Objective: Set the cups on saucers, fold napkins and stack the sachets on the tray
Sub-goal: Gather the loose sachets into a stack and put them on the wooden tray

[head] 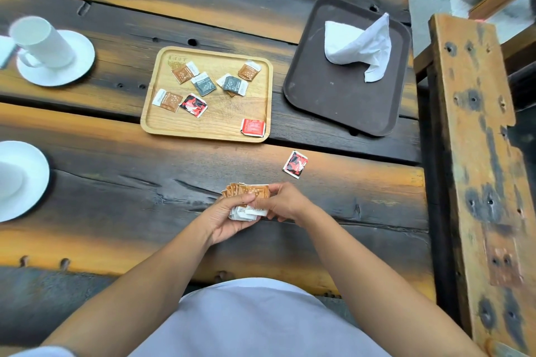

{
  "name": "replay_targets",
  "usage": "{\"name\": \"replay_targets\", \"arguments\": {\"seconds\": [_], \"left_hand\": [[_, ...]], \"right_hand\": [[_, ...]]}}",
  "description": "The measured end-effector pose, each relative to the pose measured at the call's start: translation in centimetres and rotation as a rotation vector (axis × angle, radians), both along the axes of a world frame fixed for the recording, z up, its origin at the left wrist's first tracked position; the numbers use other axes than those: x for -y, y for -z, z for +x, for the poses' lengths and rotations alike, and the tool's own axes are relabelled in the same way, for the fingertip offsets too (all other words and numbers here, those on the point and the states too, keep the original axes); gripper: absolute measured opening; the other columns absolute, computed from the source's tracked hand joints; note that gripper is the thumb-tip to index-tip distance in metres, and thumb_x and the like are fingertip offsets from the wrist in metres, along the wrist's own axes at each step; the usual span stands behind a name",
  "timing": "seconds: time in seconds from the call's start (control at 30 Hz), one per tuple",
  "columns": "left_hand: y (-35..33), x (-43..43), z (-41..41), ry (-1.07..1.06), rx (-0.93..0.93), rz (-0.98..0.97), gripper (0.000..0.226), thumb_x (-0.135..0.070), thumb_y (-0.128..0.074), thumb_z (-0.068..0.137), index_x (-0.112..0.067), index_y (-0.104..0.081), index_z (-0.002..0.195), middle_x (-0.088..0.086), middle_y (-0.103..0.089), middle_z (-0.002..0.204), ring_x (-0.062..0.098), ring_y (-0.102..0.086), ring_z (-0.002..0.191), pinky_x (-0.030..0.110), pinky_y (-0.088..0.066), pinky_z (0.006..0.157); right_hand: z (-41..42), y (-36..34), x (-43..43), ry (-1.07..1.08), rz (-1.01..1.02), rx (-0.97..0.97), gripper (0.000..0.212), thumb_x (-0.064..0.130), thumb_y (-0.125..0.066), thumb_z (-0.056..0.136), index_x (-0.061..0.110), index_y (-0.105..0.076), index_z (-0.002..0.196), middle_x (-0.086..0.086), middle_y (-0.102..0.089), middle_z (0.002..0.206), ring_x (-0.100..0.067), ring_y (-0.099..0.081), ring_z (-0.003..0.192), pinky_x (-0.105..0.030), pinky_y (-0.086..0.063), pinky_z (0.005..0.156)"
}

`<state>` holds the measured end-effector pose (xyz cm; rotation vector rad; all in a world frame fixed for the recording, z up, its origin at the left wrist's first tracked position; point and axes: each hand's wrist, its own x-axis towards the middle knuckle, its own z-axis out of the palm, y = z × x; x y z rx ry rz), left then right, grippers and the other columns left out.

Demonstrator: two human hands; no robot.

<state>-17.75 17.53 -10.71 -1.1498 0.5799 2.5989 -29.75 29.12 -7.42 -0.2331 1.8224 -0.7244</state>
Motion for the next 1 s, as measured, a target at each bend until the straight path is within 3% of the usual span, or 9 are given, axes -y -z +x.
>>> {"name": "replay_targets", "arguments": {"seconds": [0.1,0.2,0.4,0.5,0.6,0.67,0.77,0.83,1.0], "left_hand": [[0.1,-0.4,0.2,-0.009,0.039,0.0,0.026,-0.001,-0.071,0.074,0.002,-0.068,0.1,0.02,-0.072,0.093,0.029,-0.072,0.083,0.038,-0.06,0.073],[-0.1,-0.5,0.1,0.015,0.038,0.004,0.02,-0.001,-0.071,0.074,0.0,-0.069,0.094,0.018,-0.073,0.087,0.026,-0.073,0.077,0.038,-0.06,0.068],[0.2,-0.2,-1.1,0.016,0.058,-0.019,0.031,0.0,-0.071,0.071,0.004,-0.064,0.101,0.021,-0.07,0.086,0.027,-0.071,0.073,0.04,-0.061,0.069],[0.3,0.4,-2.0,0.003,0.082,-0.017,0.03,0.001,-0.07,0.069,0.004,-0.063,0.098,0.02,-0.071,0.08,0.026,-0.071,0.067,0.036,-0.06,0.059],[0.8,1.1,-2.6,-0.005,0.091,0.008,0.032,0.002,-0.068,0.071,0.005,-0.061,0.102,0.02,-0.069,0.084,0.026,-0.071,0.069,0.035,-0.059,0.062],[1.2,1.5,-2.9,-0.007,0.106,0.01,0.03,0.002,-0.067,0.072,0.004,-0.061,0.101,0.02,-0.07,0.083,0.025,-0.071,0.069,0.035,-0.059,0.061],[1.8,2.0,-3.5,-0.016,0.153,-0.014,0.03,0.0,-0.069,0.068,0.002,-0.063,0.098,0.021,-0.072,0.081,0.026,-0.073,0.069,0.036,-0.06,0.059],[2.1,2.1,-3.9,-0.013,0.169,-0.018,0.031,0.0,-0.07,0.068,0.002,-0.063,0.098,0.022,-0.072,0.082,0.027,-0.073,0.071,0.037,-0.06,0.06],[2.5,2.4,-5.0,-0.018,0.162,-0.01,0.036,0.003,-0.076,0.064,0.002,-0.065,0.098,0.023,-0.072,0.085,0.028,-0.073,0.075,0.037,-0.06,0.061]], "right_hand": [[0.3,-0.1,0.2,-0.264,0.101,-0.183,0.038,0.051,-0.073,0.079,0.014,-0.068,0.081,-0.003,-0.065,0.078,-0.018,-0.058,0.07,-0.026,-0.044,0.061],[0.4,-0.7,0.6,-0.571,0.213,-0.346,0.055,0.076,-0.056,0.076,0.021,-0.048,0.075,-0.004,-0.057,0.091,-0.027,-0.051,0.084,-0.031,-0.039,0.07],[0.1,-0.5,2.1,-0.717,0.25,-0.303,0.077,0.08,-0.047,0.076,0.013,-0.057,0.112,-0.011,-0.063,0.118,-0.032,-0.058,0.105,-0.036,-0.046,0.084],[-0.6,0.0,2.6,-0.659,0.198,-0.238,0.077,0.079,-0.055,0.073,0.018,-0.058,0.12,-0.009,-0.065,0.117,-0.03,-0.061,0.105,-0.036,-0.05,0.089],[-3.0,0.7,2.0,-0.485,0.141,0.006,0.059,0.076,-0.063,0.069,0.024,-0.061,0.096,-0.001,-0.068,0.089,-0.018,-0.063,0.07,-0.028,-0.052,0.06],[-5.2,1.7,1.1,-0.306,0.133,0.02,0.05,0.065,-0.072,0.07,0.021,-0.06,0.09,0.001,-0.066,0.084,-0.016,-0.06,0.065,-0.027,-0.05,0.054],[-8.3,3.8,0.3,-0.102,0.156,-0.363,0.034,0.032,-0.076,0.079,0.015,-0.062,0.105,-0.006,-0.063,0.099,-0.023,-0.062,0.09,-0.038,-0.053,0.084],[-9.3,4.9,0.2,-0.07,0.202,-0.555,0.041,0.025,-0.073,0.08,0.016,-0.061,0.118,-0.011,-0.058,0.114,-0.03,-0.057,0.107,-0.038,-0.047,0.095],[-8.7,6.5,0.1,-0.123,0.262,-0.743,0.047,0.026,-0.073,0.081,0.02,-0.053,0.123,-0.007,-0.042,0.127,-0.032,-0.04,0.118,-0.04,-0.043,0.095]]}}
